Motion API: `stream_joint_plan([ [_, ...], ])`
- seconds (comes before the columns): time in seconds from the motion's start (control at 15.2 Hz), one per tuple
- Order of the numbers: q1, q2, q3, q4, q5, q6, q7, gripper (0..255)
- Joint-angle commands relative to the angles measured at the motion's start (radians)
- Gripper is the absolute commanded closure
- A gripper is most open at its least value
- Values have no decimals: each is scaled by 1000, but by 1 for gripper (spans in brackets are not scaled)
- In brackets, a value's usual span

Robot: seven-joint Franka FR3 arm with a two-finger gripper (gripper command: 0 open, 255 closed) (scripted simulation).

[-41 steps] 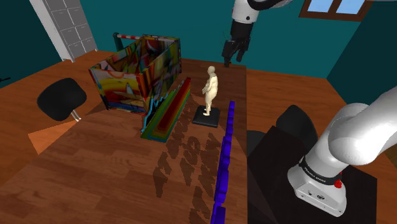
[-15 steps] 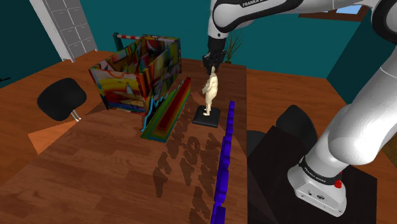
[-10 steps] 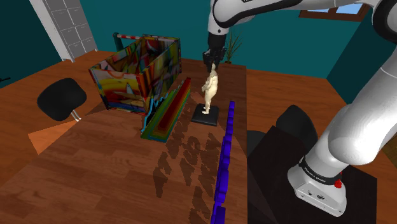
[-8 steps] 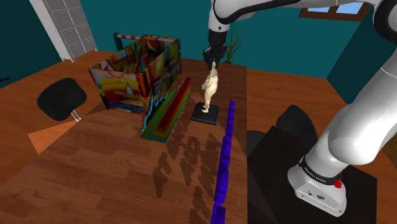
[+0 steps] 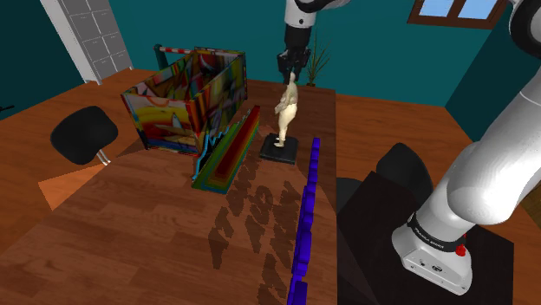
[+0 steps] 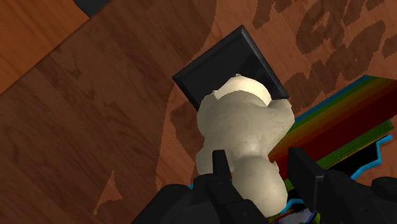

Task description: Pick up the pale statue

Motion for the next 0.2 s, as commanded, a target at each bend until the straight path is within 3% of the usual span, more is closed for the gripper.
stream_joint_plan([
  [0.0,-1,1,-1,33,0,-30,-2,255],
  [0.13,-1,1,-1,35,0,-32,-2,255],
])
